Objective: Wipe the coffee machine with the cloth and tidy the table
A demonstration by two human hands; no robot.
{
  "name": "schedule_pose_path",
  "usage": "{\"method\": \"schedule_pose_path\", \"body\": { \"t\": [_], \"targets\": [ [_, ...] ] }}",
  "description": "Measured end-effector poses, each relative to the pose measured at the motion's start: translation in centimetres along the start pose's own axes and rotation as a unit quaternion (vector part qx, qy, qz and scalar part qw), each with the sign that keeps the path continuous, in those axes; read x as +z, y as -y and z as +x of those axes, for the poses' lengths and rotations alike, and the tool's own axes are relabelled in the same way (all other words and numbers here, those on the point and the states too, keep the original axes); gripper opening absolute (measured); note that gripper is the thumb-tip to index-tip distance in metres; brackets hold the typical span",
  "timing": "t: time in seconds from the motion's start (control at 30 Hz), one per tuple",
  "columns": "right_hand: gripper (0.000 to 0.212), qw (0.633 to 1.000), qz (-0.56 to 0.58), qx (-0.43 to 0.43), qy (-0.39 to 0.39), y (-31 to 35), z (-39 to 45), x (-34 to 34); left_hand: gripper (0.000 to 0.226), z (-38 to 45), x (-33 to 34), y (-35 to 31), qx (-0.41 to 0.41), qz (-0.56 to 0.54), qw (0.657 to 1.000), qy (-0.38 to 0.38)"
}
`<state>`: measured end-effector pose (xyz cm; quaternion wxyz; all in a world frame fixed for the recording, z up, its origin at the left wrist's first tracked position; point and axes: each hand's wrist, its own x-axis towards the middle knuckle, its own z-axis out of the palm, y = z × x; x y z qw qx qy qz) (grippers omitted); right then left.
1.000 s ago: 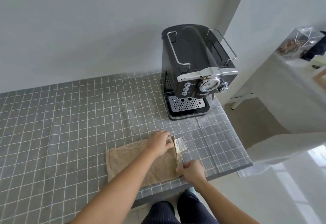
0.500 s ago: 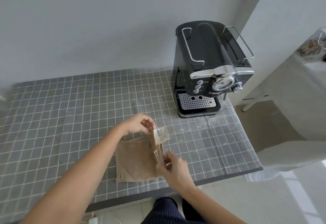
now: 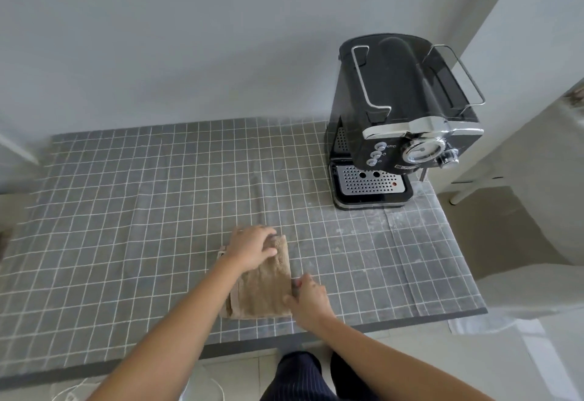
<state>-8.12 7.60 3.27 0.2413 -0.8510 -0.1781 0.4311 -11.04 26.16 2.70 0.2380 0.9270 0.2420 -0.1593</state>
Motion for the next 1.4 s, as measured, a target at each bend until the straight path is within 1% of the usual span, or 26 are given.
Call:
{"method": "schedule_pose_path", "body": {
  "t": [0.03, 0.07, 0.1, 0.13, 0.17, 0.2, 0.23, 0.27, 0.33, 0.4, 0.5, 0.53, 0.6, 0.7, 0.8, 0.87, 0.97, 1.03, 1.1, 1.13, 1.2, 1.27, 1.33, 1.4],
  "targets": [
    [0.02, 1.0, 0.008, 0.01, 0.004, 0.1, 0.2, 0.1, 0.046, 0.2, 0.5, -0.6, -0.004, 0.035, 0.999, -0.001],
    [0.013, 1.0, 0.01, 0.016, 0.006, 0.2, 0.4, 0.1, 0.043, 0.4, 0.8, -0.9, -0.011, 0.054, 0.998, -0.006],
    [0.008, 1.0, 0.011, 0.017, 0.012, 0.3, 0.5, 0.0, 0.034, 0.6, 0.7, -1.1, -0.014, 0.062, 0.998, -0.013],
    [0.021, 0.999, 0.018, 0.017, 0.024, 0.1, 0.7, -0.1, 0.022, 1.0, 0.7, -1.2, -0.013, 0.06, 0.998, -0.011],
    [0.029, 0.999, 0.02, 0.013, 0.035, -0.1, 0.7, -0.3, 0.016, 1.3, 0.5, -1.4, -0.008, 0.052, 0.999, -0.001],
    [0.029, 0.999, 0.024, 0.012, 0.041, -0.3, 0.6, -0.6, 0.024, 1.6, 0.2, -1.7, 0.0, 0.045, 0.999, 0.015],
    [0.024, 0.999, 0.032, 0.012, 0.041, -0.6, 0.5, -1.0, 0.03, 2.0, 0.0, -2.0, 0.009, 0.033, 0.999, 0.035],
    [0.018, 0.998, 0.052, 0.017, 0.04, -1.0, 0.4, -1.5, 0.032, 2.4, -0.3, -2.3, 0.015, 0.013, 0.999, 0.05],
    [0.012, 0.993, 0.109, 0.033, 0.031, -2.1, 0.1, -2.8, 0.022, 3.4, -0.8, -3.6, 0.032, -0.024, 0.997, 0.071],
    [0.011, 0.987, 0.154, 0.049, 0.009, -3.7, 0.0, -4.7, 0.018, 4.5, -1.2, -5.8, 0.052, -0.055, 0.994, 0.083],
    [0.01, 0.974, 0.21, 0.075, -0.041, -6.7, -0.4, -8.1, 0.032, 6.4, -1.1, -10.7, 0.086, -0.091, 0.987, 0.1],
    [0.012, 0.97, 0.224, 0.08, -0.058, -7.8, -0.5, -9.3, 0.03, 7.2, -0.9, -12.4, 0.101, -0.094, 0.985, 0.101],
    [0.016, 0.962, 0.239, 0.09, -0.094, -10.0, -0.8, -11.9, 0.019, 8.9, -0.1, -15.8, 0.124, -0.099, 0.982, 0.105],
    [0.01, 0.953, 0.24, 0.11, -0.148, -13.4, -0.9, -15.9, 0.009, 11.2, 1.7, -20.7, 0.136, -0.106, 0.98, 0.095],
    [0.01, 0.944, 0.238, 0.13, -0.188, -16.3, -0.7, -19.5, 0.014, 13.0, 3.3, -25.2, 0.148, -0.112, 0.979, 0.083],
    [0.01, 0.941, 0.233, 0.136, -0.206, -17.9, -0.5, -21.4, 0.013, 14.2, 4.1, -27.6, 0.151, -0.115, 0.979, 0.077],
    [0.009, 0.944, 0.213, 0.141, -0.209, -19.6, -0.1, -23.5, 0.014, 15.5, 5.4, -29.6, 0.135, -0.12, 0.981, 0.064],
    [0.008, 0.948, 0.196, 0.146, -0.202, -20.1, 0.3, -24.2, 0.027, 15.7, 6.3, -29.8, 0.125, -0.132, 0.982, 0.059],
    [0.006, 0.95, 0.181, 0.147, -0.208, -20.1, 0.6, -24.4, 0.037, 15.0, 6.7, -29.1, 0.125, -0.14, 0.982, 0.032],
    [0.008, 0.952, 0.16, 0.142, -0.219, -19.8, 0.7, -24.3, 0.038, 14.2, 6.8, -28.4, 0.131, -0.144, 0.981, 0.006],
    [0.016, 0.961, 0.083, 0.108, -0.24, -18.9, 0.9, -23.8, 0.038, 12.2, 6.9, -26.4, 0.137, -0.171, 0.973, -0.067],
    [0.02, 0.962, 0.031, 0.04, -0.269, -17.3, 1.2, -22.5, 0.036, 9.6, 7.2, -23.4, 0.131, -0.178, 0.962, -0.159],
    [0.021, 0.959, -0.021, -0.051, -0.277, -15.1, 1.5, -20.5, 0.035, 6.8, 8.1, -19.0, 0.085, -0.169, 0.95, -0.249],
    [0.025, 0.959, -0.072, -0.124, -0.245, -13.1, 2.6, -17.8, 0.034, 4.2, 8.7, -14.8, 0.007, -0.155, 0.938, -0.31]
  ]
}}
